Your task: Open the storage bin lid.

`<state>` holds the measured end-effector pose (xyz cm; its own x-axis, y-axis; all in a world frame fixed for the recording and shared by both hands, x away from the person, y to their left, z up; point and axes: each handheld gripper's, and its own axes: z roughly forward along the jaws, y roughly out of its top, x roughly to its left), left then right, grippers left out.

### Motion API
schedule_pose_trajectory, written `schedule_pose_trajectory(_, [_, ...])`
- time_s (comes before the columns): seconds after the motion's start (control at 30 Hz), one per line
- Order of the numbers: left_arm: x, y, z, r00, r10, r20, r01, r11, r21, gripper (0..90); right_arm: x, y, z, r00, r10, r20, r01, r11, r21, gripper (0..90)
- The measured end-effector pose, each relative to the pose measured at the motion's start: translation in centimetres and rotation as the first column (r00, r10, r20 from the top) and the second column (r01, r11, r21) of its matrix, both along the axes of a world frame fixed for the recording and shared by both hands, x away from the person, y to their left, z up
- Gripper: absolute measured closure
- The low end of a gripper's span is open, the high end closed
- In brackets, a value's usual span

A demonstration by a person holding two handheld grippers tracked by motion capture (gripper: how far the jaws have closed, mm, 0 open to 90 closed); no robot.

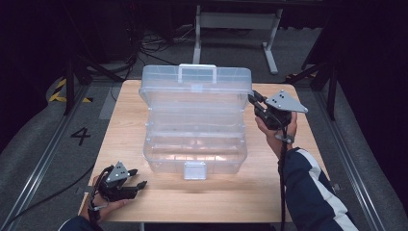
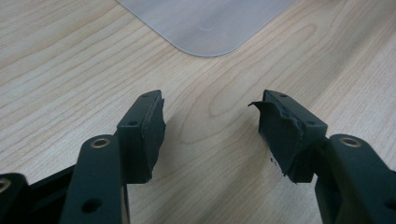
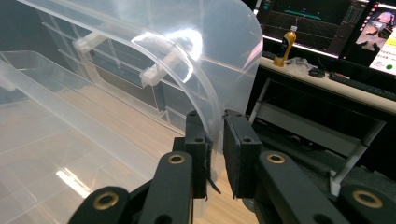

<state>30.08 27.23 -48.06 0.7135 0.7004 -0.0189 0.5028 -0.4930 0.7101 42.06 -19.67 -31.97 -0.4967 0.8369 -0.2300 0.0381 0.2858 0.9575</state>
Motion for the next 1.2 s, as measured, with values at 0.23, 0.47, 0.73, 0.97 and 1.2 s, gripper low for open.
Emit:
schedule_pose_trajectory(0.23, [0.4, -0.2, 0.0, 1.0, -0.005, -0.001, 0.006, 0.9999, 0.013, 37.2, 0.2, 0.3, 0.1, 0.9997, -0.024, 0.001, 0.024, 1.0, 0.005, 81.8])
schedule_pose_trajectory(0.47, [0.9, -0.6, 0.0, 1.0, -0.008, 0.002, 0.008, 0.9999, 0.015, 32.3, 0.6, 0.3, 0.2, 0.9996, -0.028, -0.009, 0.028, 0.999, 0.015, 82.2])
schedule_pose_trajectory(0.73, [1.0, -0.7, -0.1, 0.9996, 0.027, -0.01, -0.027, 0.9995, 0.018, 25.8, 1.1, 0.2, 0.6, 0.9994, -0.024, -0.025, 0.025, 1.0, 0.018, 82.5])
schedule_pose_trajectory(0.97, [0.9, -0.6, 0.0, 0.9993, 0.034, -0.013, -0.034, 0.9991, 0.025, 25.3, 1.7, 0.2, 0.9, 0.9988, -0.025, -0.042, 0.026, 0.999, 0.031, 82.8])
schedule_pose_trajectory(1.2, [0.7, -0.4, -0.1, 0.9993, 0.036, -0.004, -0.036, 0.9991, 0.022, 25.3, 2.6, 0.2, 1.2, 0.998, -0.024, -0.058, 0.027, 0.999, 0.043, 83.1])
